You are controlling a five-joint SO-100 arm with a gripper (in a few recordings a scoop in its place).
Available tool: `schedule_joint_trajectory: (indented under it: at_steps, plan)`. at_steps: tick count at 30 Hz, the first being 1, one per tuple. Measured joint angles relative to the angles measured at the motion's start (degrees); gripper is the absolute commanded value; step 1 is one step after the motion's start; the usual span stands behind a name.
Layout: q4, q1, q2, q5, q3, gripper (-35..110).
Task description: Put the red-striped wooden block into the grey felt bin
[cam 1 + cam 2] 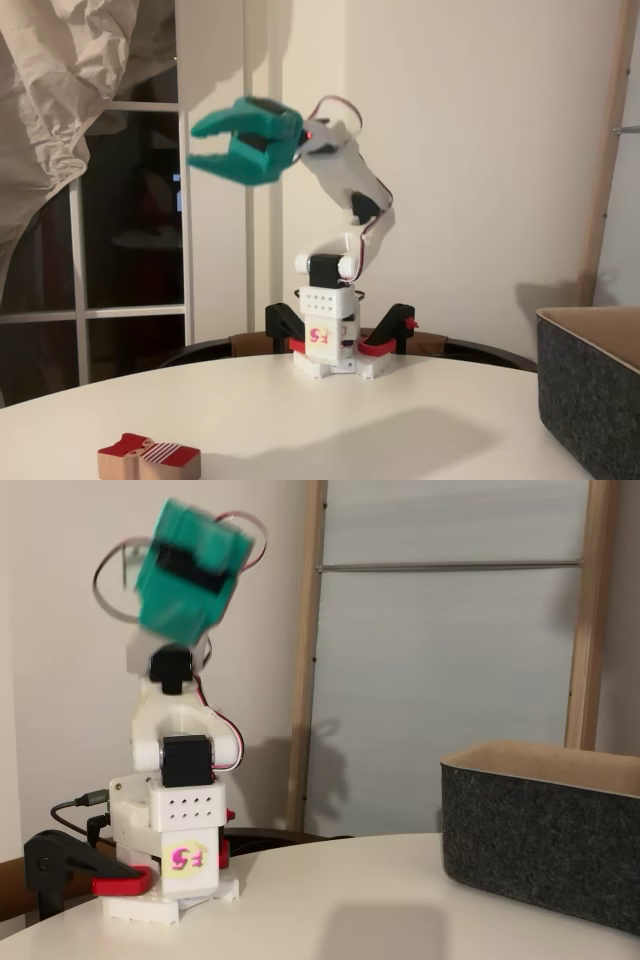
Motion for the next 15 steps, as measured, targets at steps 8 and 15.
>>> schedule_joint_trajectory:
  at_steps: [8,15]
  plan:
    - [4.31,-1.05,-20.83,-7.82,-16.79,18]
    - [24.70,0.26,-34.72,-19.69,-26.54,27]
